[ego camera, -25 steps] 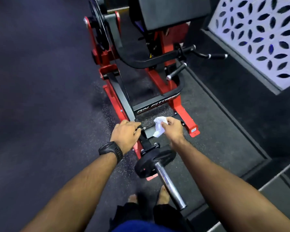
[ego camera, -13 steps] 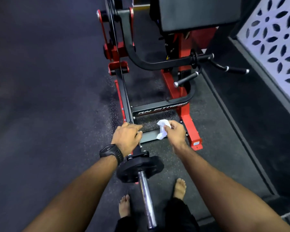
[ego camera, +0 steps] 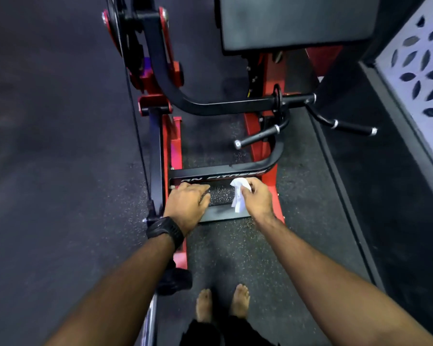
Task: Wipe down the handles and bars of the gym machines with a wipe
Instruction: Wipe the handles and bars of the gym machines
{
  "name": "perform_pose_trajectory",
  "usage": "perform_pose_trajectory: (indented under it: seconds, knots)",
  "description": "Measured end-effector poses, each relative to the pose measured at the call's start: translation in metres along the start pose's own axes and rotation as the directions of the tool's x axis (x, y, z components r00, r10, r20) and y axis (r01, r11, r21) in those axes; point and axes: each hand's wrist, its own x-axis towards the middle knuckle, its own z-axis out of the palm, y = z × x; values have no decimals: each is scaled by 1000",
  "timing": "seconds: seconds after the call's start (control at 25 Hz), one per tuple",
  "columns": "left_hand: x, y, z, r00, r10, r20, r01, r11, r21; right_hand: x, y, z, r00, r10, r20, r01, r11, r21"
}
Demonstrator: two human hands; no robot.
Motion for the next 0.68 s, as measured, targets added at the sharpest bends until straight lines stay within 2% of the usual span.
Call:
perform_pose_trajectory:
  seconds: [0.2, 0.4, 0.52, 0.68]
  knots:
    - [77, 15, 19, 1000, 11, 0, -11, 1000, -2, 62, -6, -21, 996, -85, -28, 82, 992, -95]
    - [184, 17, 60, 999, 34, -18, -35, 995, -96, 158, 13, -11, 961, -270, -52, 250, 937, -242]
    - [218, 14, 81, 999, 47, -7, -48, 995, -83, 197, 20, 0, 919, -391, -42, 345, 854, -390]
    - [251, 9, 107, 997, 73, -27, -74, 995, -73, 238, 37, 19, 843, -510, 172, 515, 671, -534]
